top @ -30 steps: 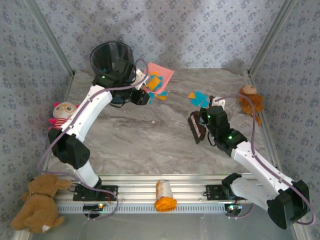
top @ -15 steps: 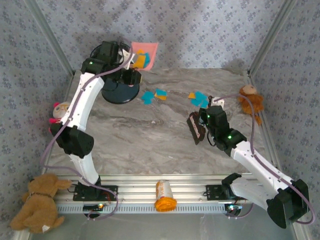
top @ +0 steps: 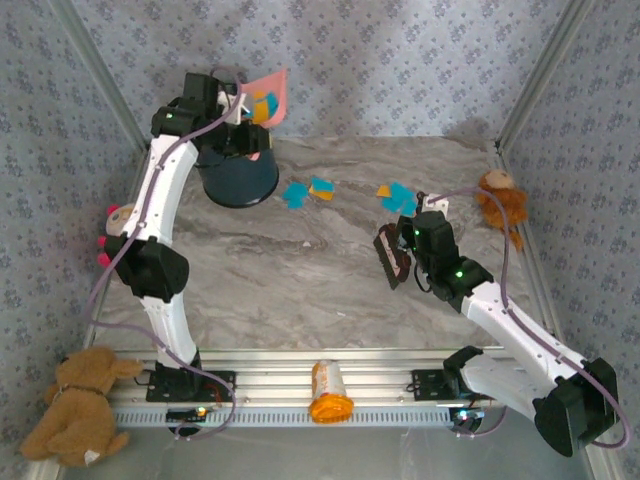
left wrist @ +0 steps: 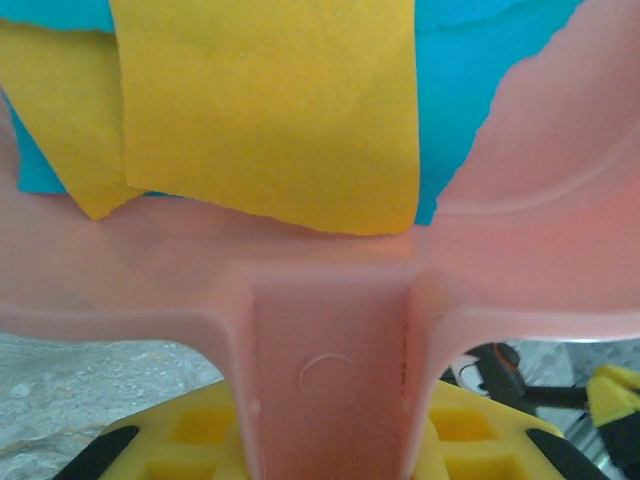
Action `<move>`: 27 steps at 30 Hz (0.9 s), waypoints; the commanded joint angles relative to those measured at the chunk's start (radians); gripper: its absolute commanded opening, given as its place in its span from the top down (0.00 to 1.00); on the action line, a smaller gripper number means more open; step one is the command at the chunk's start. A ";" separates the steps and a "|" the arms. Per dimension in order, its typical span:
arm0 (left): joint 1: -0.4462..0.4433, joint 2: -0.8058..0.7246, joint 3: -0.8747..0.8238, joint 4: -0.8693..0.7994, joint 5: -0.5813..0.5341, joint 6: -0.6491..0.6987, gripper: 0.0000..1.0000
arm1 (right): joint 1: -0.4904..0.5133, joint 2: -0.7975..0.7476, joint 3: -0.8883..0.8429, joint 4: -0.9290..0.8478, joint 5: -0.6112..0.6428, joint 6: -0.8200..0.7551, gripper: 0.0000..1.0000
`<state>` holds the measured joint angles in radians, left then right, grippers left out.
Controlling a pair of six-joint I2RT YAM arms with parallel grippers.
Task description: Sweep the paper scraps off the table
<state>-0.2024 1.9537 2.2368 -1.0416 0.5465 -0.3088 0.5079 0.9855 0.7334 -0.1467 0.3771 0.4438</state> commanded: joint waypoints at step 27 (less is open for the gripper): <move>0.113 0.088 0.046 0.332 0.322 -0.521 1.00 | -0.007 0.010 0.014 0.031 -0.010 0.002 1.00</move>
<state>-0.0978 2.0258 2.2795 -0.7933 0.8223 -0.7528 0.5079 0.9977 0.7334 -0.1463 0.3763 0.4442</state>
